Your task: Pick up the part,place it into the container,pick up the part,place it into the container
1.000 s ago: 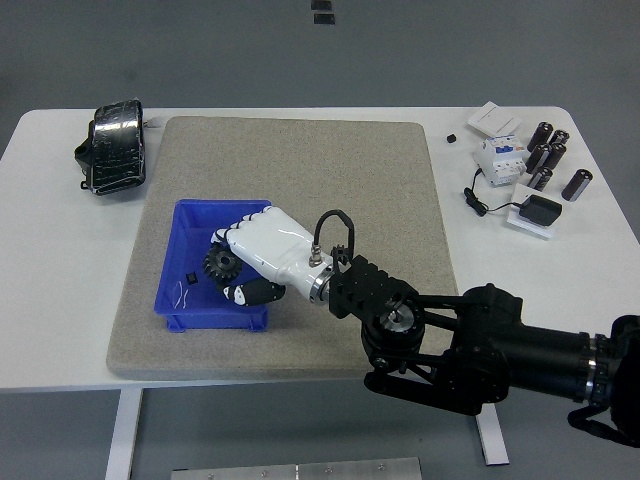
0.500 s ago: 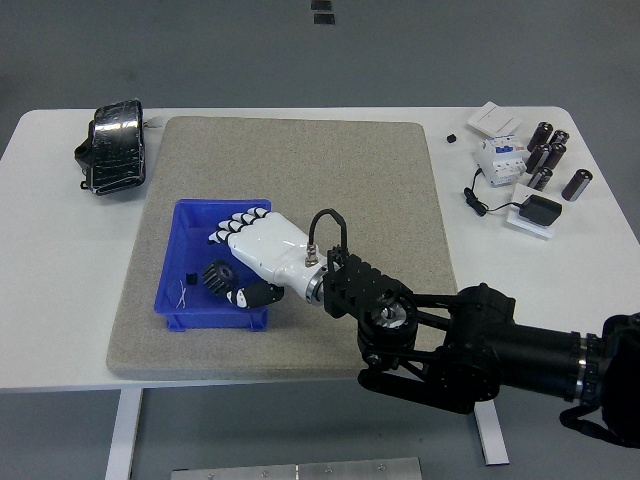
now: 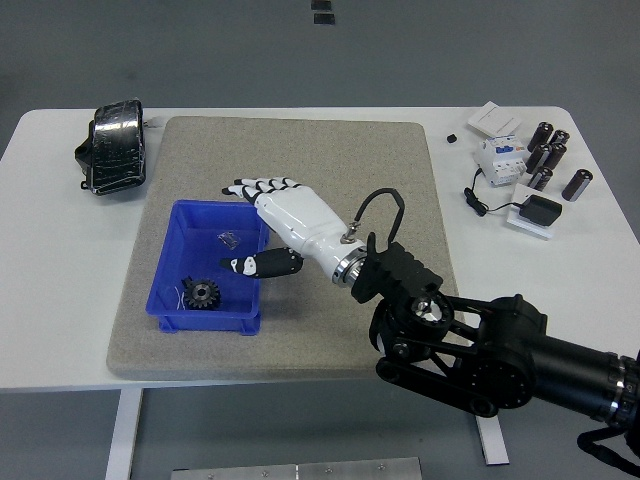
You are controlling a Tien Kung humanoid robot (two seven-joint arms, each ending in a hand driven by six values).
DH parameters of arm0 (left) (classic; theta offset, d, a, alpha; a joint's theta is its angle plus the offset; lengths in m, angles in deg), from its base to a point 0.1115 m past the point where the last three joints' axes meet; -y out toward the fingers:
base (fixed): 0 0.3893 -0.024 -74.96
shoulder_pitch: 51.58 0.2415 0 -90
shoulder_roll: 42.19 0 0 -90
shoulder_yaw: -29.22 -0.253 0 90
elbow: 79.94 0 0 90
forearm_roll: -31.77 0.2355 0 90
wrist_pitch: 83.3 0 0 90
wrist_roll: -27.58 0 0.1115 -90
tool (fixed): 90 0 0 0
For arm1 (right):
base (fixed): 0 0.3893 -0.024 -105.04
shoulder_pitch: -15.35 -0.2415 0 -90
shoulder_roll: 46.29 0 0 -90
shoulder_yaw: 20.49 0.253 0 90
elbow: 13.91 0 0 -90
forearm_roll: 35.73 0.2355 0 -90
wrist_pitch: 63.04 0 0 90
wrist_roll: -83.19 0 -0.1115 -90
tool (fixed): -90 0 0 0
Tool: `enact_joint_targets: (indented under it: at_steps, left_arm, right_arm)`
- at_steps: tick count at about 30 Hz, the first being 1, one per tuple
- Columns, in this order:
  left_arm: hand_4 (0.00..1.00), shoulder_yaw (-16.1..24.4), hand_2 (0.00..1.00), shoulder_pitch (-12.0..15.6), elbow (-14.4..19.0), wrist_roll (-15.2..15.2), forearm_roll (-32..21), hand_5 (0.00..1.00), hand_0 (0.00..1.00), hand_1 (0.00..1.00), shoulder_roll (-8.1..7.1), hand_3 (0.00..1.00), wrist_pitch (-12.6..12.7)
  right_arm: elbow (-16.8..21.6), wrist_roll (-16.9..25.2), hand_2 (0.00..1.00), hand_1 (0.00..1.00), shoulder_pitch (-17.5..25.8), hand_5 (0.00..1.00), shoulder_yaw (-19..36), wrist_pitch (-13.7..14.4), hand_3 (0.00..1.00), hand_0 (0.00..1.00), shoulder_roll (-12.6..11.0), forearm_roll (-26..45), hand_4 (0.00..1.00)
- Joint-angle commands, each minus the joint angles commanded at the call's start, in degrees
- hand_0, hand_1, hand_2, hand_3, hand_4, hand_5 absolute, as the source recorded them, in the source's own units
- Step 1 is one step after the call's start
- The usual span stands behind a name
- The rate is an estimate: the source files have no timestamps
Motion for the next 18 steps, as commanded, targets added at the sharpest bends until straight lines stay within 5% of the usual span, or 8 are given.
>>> enact_joint_targets:
  at_steps: [2, 3, 9, 18]
  left_arm:
    - [0.727, -0.1, 0.66, 0.0, 0.0, 0.0, -0.1, 0.252, 0.691, 0.679, 0.0, 0.621, 0.0]
    - [0.728, -0.1, 0.66, 0.0, 0.0, 0.1, -0.2, 0.252, 0.691, 0.679, 0.0, 0.621, 0.0]
    - [0.728, -0.3, 0.659, 0.0, -0.1, 0.2, -0.6, 0.249, 0.691, 0.679, 0.03, 0.621, 0.1]
    - [0.727, -0.4, 0.659, -0.3, -0.1, 0.2, -0.7, 0.249, 0.692, 0.679, -0.02, 0.621, 0.0]
  right_arm:
    - [0.3, -0.5, 0.814, 0.767, 1.0, 0.541, 2.8, 0.4, 0.838, 0.693, -2.2, -0.8, 0.844]
    - [0.3, -0.7, 0.779, 0.696, 1.4, 0.517, 4.0, 0.4, 0.814, 0.545, -3.3, -0.9, 0.822]
    - [-2.3, -1.2, 0.778, 0.676, 2.5, 0.505, 3.9, -0.6, 0.813, 0.488, -8.7, -1.0, 0.805]
    - [-7.8, -0.4, 0.776, 0.667, 1.8, 0.49, -3.2, -2.0, 0.812, 0.477, -9.9, 0.5, 0.791]
